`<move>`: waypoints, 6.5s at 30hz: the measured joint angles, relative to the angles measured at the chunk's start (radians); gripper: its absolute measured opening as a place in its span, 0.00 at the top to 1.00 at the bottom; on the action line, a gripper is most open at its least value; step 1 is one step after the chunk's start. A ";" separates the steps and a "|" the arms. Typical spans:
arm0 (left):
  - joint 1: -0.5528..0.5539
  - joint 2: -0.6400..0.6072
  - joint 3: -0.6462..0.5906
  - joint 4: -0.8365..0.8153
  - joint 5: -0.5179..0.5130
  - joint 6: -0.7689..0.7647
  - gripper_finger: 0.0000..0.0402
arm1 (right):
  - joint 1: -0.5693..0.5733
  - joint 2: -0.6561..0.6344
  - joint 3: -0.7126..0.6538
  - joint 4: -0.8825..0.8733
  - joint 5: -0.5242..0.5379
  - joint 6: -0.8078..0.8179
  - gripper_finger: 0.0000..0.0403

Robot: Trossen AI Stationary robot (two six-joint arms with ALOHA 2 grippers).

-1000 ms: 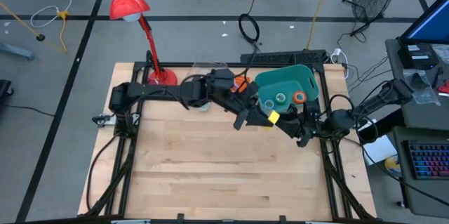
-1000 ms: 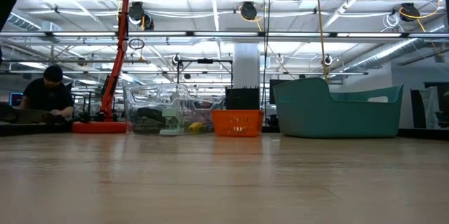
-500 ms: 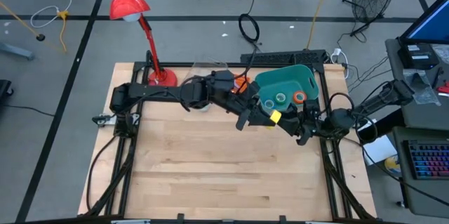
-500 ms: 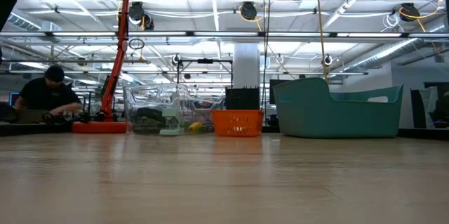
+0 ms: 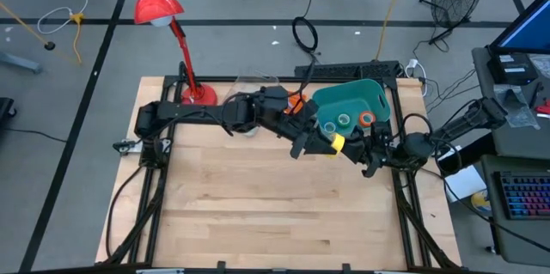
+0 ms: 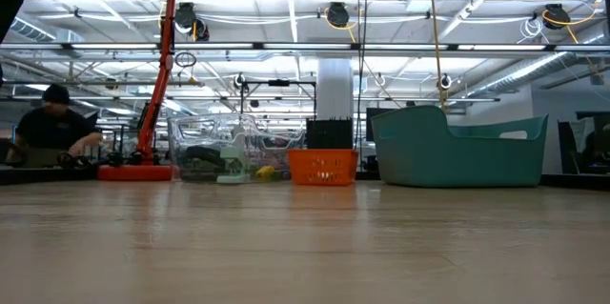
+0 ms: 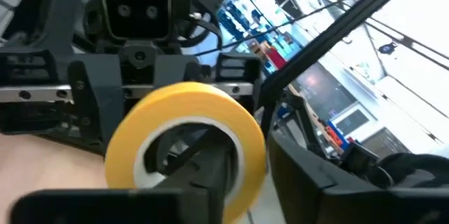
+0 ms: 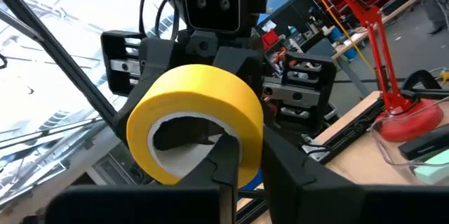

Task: Pick and place Stapler, Stapler remover, tape
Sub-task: Put the yellow tape into the green bin, then adjust the bins

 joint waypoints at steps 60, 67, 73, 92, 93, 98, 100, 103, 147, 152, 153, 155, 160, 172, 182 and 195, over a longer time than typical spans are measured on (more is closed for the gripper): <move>-0.173 -0.244 0.001 -1.015 -0.715 0.121 0.54 | -1.180 0.224 0.251 -1.296 -0.525 -0.011 0.92; -0.199 -0.244 0.001 -1.014 -0.745 0.112 0.54 | -1.256 0.289 0.251 -1.383 -0.458 -0.106 0.92; -0.214 -0.244 0.001 -1.015 -0.778 0.098 0.54 | -1.285 0.318 0.251 -1.396 -0.391 -0.176 0.92; -0.214 -0.244 0.001 -1.015 -0.815 0.099 0.54 | -1.288 0.472 0.251 -1.366 -0.338 -0.285 0.92; -0.214 -0.244 0.001 -1.015 -0.814 0.098 0.54 | -1.288 0.479 0.251 -1.360 -0.337 -0.291 0.91; -0.214 -0.244 0.001 -1.015 -0.814 0.097 0.54 | -1.288 0.500 0.251 -1.336 -0.338 -0.302 0.91; -0.214 -0.244 0.001 -1.015 -0.815 0.095 0.54 | -1.287 0.509 0.251 -1.334 -0.338 -0.305 0.91; -0.214 -0.244 0.001 -1.015 -0.815 0.095 0.54 | -1.287 0.516 0.251 -1.329 -0.337 -0.322 0.90; -0.185 -0.244 0.001 -1.007 -0.840 0.155 0.54 | -0.820 0.145 0.316 -1.658 -0.779 -0.332 1.00; -0.178 -0.244 0.001 -1.005 -0.840 0.157 0.54 | -0.779 0.196 0.152 -1.546 -0.778 -0.286 1.00; -0.177 -0.244 0.001 -1.005 -0.840 0.157 0.54 | -0.774 0.205 0.128 -1.511 -0.775 -0.278 1.00; -0.177 -0.244 0.001 -1.005 -0.840 0.157 0.54 | -0.764 0.222 0.097 -1.452 -0.774 -0.262 1.00; -0.177 -0.244 0.001 -1.005 -0.840 0.153 0.54 | -0.732 0.246 0.091 -1.355 -0.650 -0.245 1.00; -0.177 -0.244 0.001 -1.005 -0.839 0.148 0.54 | -0.732 0.335 0.091 -1.256 -0.414 -0.295 1.00; -0.185 -0.244 0.001 -1.005 -0.838 0.138 0.54 | -0.733 0.395 0.091 -1.179 -0.306 -0.234 1.00; -0.191 -0.244 0.001 -1.006 -0.838 0.128 0.54 | -0.851 0.397 0.091 -1.157 -0.261 -0.273 1.00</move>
